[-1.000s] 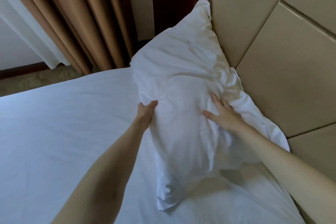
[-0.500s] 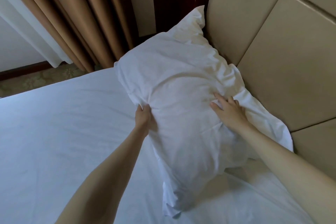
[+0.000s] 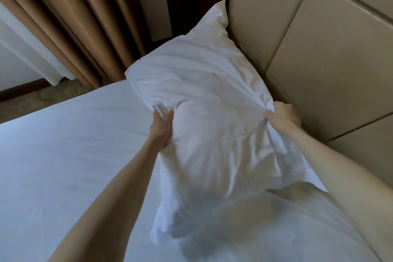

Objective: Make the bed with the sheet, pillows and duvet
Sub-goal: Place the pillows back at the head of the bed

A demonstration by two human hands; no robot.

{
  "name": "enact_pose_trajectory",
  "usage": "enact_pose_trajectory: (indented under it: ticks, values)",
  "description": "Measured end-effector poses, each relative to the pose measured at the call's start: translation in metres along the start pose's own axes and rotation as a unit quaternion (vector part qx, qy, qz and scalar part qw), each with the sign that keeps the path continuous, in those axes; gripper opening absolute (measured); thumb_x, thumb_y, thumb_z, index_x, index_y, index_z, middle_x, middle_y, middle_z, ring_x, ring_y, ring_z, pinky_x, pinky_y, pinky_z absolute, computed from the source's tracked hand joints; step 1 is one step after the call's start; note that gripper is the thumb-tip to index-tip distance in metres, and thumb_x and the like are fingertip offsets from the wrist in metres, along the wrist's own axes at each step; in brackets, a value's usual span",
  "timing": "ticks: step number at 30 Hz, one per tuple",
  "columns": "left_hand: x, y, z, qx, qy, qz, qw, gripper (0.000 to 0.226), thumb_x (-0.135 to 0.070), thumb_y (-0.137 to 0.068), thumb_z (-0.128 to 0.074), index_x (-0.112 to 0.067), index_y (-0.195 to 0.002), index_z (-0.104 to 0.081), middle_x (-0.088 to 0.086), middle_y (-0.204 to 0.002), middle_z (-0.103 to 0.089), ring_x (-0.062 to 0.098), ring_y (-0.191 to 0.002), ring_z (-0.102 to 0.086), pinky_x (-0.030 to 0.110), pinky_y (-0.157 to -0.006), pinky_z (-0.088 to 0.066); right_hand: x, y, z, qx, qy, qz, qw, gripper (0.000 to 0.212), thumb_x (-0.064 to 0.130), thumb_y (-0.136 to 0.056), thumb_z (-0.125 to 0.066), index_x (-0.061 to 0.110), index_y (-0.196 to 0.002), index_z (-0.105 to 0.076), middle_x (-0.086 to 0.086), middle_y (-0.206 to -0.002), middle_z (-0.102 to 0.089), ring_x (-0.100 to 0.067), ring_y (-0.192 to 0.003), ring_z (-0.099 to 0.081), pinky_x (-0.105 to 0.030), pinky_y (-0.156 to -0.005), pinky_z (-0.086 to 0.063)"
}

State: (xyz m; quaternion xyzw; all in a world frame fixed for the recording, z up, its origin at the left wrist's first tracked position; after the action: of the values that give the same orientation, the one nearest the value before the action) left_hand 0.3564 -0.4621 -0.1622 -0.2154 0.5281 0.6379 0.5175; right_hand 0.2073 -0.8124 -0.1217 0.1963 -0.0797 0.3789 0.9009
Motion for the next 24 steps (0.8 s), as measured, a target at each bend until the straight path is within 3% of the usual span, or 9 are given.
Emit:
enact_pose_trajectory:
  ticks: [3, 7, 11, 13, 14, 16, 18, 21, 24]
  values:
    - [0.053, 0.020, -0.005, 0.006, -0.058, 0.095, 0.994, 0.061, -0.043, -0.100, -0.039, -0.008, -0.146, -0.021, 0.024, -0.144, -0.037, 0.039, -0.130, -0.040, 0.042, -0.108, -0.034, 0.009, 0.015, 0.022, -0.092, 0.060, 0.043, 0.993, 0.028, 0.022, -0.096, -0.044, 0.010, -0.071, -0.043, -0.005, -0.067, -0.048, -0.021, -0.055, -0.045, -0.030, -0.053, -0.034]
    - [0.050, 0.040, -0.008, 0.000, -0.048, 0.058, 0.997, 0.046, -0.035, -0.103, -0.032, -0.006, -0.138, -0.029, 0.022, -0.140, -0.044, 0.037, -0.126, -0.044, 0.037, -0.100, -0.034, 0.014, 0.031, 0.045, -0.148, 0.070, 0.087, 0.983, 0.038, 0.013, -0.095, -0.042, 0.013, -0.059, -0.033, -0.002, -0.054, -0.035, -0.016, -0.044, -0.031, -0.025, -0.047, -0.024]
    - [0.046, 0.049, -0.022, 0.027, -0.041, 0.059, 0.997, 0.042, -0.035, -0.101, -0.033, -0.007, -0.132, -0.031, 0.021, -0.137, -0.047, 0.036, -0.123, -0.047, 0.044, -0.106, -0.036, -0.010, 0.038, 0.060, -0.190, 0.028, 0.074, 0.979, 0.036, 0.011, -0.093, -0.045, 0.010, -0.058, -0.033, -0.005, -0.052, -0.037, -0.021, -0.044, -0.030, -0.025, -0.047, -0.022]
    - [0.050, 0.060, -0.036, 0.039, -0.055, 0.082, 0.994, 0.046, -0.033, -0.101, -0.032, -0.005, -0.137, -0.025, 0.022, -0.141, -0.043, 0.037, -0.126, -0.045, 0.042, -0.106, -0.035, -0.026, 0.036, 0.047, -0.140, 0.042, 0.047, 0.988, 0.020, 0.017, -0.095, -0.044, 0.006, -0.079, -0.050, -0.014, -0.074, -0.055, -0.031, -0.061, -0.050, -0.032, -0.054, -0.035]
    - [0.051, 0.063, -0.041, 0.042, -0.064, 0.092, 0.993, 0.047, -0.031, -0.102, -0.031, -0.003, -0.140, -0.023, 0.022, -0.143, -0.041, 0.038, -0.128, -0.043, 0.041, -0.105, -0.033, -0.033, 0.036, 0.037, -0.094, 0.061, 0.030, 0.993, 0.018, 0.020, -0.096, -0.043, 0.007, -0.102, -0.054, -0.016, -0.096, -0.058, -0.035, -0.080, -0.056, -0.037, -0.064, -0.041]
    - [0.050, 0.065, -0.043, 0.025, -0.070, 0.105, 0.992, 0.048, -0.028, -0.103, -0.030, 0.000, -0.141, -0.021, 0.025, -0.145, -0.037, 0.038, -0.130, -0.040, 0.041, -0.105, -0.032, -0.042, 0.035, 0.013, 0.001, 0.094, 0.022, 0.995, 0.042, 0.025, -0.098, -0.044, 0.018, -0.138, -0.038, -0.014, -0.126, -0.046, -0.036, -0.112, -0.047, -0.044, -0.086, -0.041]
    - [0.049, 0.063, -0.033, -0.014, -0.039, 0.123, 0.992, 0.049, -0.029, -0.098, -0.034, -0.001, -0.138, -0.027, 0.027, -0.141, -0.041, 0.039, -0.127, -0.043, 0.042, -0.105, -0.035, -0.037, 0.037, 0.001, 0.028, 0.077, 0.035, 0.996, 0.053, 0.033, -0.097, -0.046, 0.024, -0.146, -0.027, -0.011, -0.139, -0.034, -0.034, -0.126, -0.036, -0.049, -0.098, -0.034]
    - [0.040, 0.048, -0.016, -0.048, 0.027, 0.123, 0.991, 0.052, -0.032, -0.088, -0.043, -0.003, -0.130, -0.034, 0.027, -0.128, -0.051, 0.040, -0.113, -0.053, 0.042, -0.092, -0.045, -0.017, 0.032, -0.003, 0.016, 0.018, 0.079, 0.997, 0.051, 0.036, -0.096, -0.046, 0.026, -0.144, -0.029, -0.008, -0.147, -0.028, -0.032, -0.134, -0.028, -0.052, -0.104, -0.029]
    - [0.023, 0.026, -0.005, -0.065, 0.053, 0.109, 0.990, 0.059, -0.036, -0.094, -0.047, -0.004, -0.140, -0.029, 0.022, -0.137, -0.046, 0.035, -0.121, -0.048, 0.038, -0.096, -0.040, 0.014, 0.020, 0.002, 0.000, -0.014, 0.111, 0.994, 0.052, 0.043, -0.097, -0.044, 0.025, -0.144, -0.031, -0.006, -0.149, -0.027, -0.031, -0.135, -0.026, -0.051, -0.105, -0.026]
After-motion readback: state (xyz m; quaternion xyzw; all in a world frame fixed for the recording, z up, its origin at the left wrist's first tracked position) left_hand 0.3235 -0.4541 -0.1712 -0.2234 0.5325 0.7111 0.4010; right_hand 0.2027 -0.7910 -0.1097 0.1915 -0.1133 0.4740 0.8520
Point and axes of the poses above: each hand's wrist, its own y-axis away from the middle knuckle, its own z-axis out of the back of the hand, x = y × z, the point moved 8 cm from there along -y, towards the middle knuckle
